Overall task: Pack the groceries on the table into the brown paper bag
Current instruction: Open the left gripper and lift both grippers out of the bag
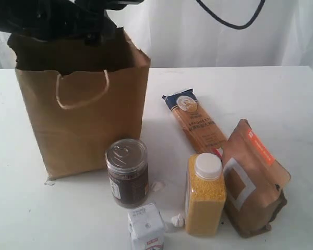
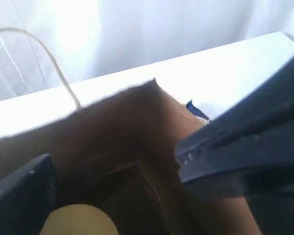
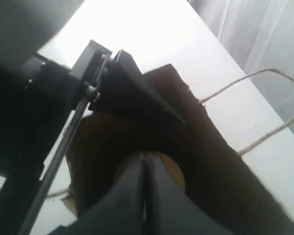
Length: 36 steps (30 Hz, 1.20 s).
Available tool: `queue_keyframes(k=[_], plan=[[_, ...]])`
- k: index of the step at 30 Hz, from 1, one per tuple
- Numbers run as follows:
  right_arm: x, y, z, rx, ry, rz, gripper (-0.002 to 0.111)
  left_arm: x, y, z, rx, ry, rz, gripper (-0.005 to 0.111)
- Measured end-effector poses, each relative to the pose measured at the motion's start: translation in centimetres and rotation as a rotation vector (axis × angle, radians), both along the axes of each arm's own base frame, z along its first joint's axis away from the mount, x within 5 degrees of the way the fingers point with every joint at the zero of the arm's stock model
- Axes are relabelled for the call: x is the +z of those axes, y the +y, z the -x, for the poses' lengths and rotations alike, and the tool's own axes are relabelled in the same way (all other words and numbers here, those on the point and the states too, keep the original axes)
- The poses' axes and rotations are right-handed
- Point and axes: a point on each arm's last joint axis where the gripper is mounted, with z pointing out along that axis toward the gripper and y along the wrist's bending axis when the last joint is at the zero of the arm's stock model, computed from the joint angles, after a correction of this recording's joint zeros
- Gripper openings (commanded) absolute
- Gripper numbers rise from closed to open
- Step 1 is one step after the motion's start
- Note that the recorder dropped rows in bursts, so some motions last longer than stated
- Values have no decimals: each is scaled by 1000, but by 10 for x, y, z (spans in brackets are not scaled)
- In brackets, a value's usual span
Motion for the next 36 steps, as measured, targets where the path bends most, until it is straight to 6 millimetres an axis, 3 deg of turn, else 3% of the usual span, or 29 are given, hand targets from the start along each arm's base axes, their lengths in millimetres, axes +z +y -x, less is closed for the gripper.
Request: queue_keyframes(k=[12,18,25,31,36], plan=[[0,-11,6,-18,5,125,0,2,5,10,10,63,-1,105],[30,-31,22,-71,-46,119,0,22,16,26,10,15,30,105],[60,-70,48,-136,-91,106,3,39,29,47,14,-1,42,105],[63,-115,75,-239,-85,127,7,44,37,58,17,10,37,105],[72,-154,118,-367,-155,87,7,48,42,66,19,12,37,105]])
